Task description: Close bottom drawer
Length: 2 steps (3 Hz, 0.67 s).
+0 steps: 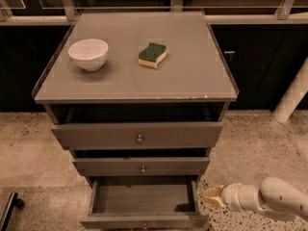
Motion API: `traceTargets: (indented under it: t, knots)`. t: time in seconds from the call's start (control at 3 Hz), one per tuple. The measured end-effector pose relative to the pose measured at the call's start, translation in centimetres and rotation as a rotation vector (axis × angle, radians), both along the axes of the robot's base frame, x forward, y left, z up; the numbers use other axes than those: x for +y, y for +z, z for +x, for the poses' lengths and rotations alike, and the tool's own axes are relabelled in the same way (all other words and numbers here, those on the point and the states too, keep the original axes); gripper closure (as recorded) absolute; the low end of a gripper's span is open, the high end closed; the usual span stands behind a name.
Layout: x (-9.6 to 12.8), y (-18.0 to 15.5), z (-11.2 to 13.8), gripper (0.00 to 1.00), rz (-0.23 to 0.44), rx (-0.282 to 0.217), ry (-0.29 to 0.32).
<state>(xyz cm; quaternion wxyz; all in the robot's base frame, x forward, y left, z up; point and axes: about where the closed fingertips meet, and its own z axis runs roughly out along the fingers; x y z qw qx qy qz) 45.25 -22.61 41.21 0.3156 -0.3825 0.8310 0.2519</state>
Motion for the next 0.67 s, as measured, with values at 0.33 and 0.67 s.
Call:
traceTargets:
  t: [0.33, 0.67]
  knots:
    - [-0.30, -3.22, -0.83, 1.00, 0.036, 0.085, -0.025]
    - [-0.32, -3.52, -0.98, 1.00, 0.038, 0.091, -0.026]
